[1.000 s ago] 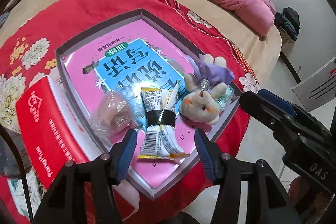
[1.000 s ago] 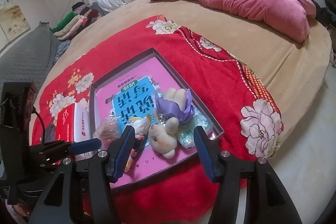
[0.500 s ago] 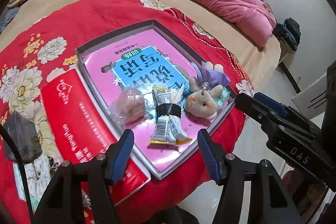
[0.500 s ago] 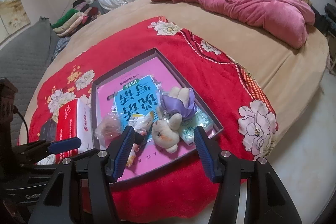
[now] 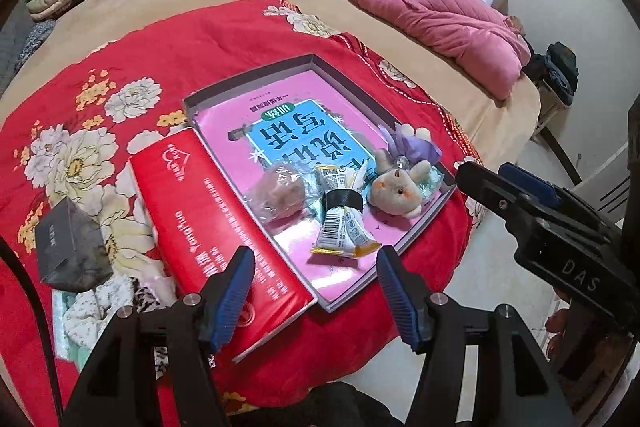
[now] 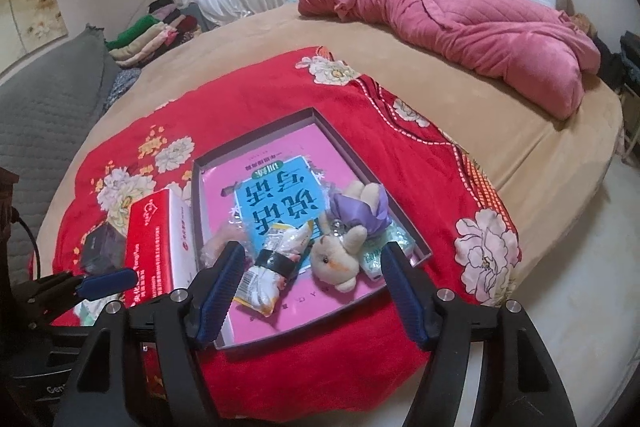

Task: Organize soft objects
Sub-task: 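Move both tools back toward the pile of items beside the tissue box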

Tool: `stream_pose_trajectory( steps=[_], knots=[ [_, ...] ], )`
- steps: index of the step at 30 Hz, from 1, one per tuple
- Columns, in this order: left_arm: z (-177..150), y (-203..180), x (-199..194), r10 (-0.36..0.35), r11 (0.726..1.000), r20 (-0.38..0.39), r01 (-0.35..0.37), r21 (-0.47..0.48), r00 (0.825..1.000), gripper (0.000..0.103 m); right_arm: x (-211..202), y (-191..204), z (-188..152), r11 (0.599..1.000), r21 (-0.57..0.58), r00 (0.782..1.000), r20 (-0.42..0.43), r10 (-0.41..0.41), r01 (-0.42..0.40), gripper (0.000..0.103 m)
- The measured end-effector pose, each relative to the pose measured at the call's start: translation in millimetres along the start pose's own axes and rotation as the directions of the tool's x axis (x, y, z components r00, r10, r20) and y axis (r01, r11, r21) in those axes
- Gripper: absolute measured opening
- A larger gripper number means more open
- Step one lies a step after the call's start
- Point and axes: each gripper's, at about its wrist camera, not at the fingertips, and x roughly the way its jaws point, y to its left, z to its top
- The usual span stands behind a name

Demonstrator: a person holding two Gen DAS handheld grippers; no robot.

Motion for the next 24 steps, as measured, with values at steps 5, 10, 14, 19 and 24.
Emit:
stream_pose_trajectory(
  steps=[5,10,14,19,24],
  knots=[
    [-7.5,8.2,-12.1,0.002,1.0,0.016,-0.002,-0.018,1.0,0.063,-7.5,9.2,0.8,1.0,-0.017,1.0,0.014,-0.018,0.019,0.074],
    [-16.8,16.0,-25.3,0.013,1.0,0.029,-0.012,-0.024,0.999,0.064,-16.4,20.0,2.2,0.999,-0.036,0.999,0.033,-0.027,0.028,0.074],
    [-24.8,28.3,-39.2,0.027,0.999,0.047,-0.025,-0.042,0.999,0.064,-24.3,29.7,3.6,0.998,-0.05,0.998,0.054,-0.033,0.035,0.074],
    [-35.7,50.5,-57.8,0.052,0.996,0.063,-0.047,-0.078,0.997,0.064,-34.0,45.6,4.9,0.998,-0.065,0.997,0.074,-0.018,0.023,0.074],
    [-45.8,78.7,-78.3,0.078,0.988,0.086,-0.066,-0.137,0.993,0.064,-43.6,66.2,6.1,0.994,-0.111,0.996,0.091,0.001,0.009,0.074]
  ],
)
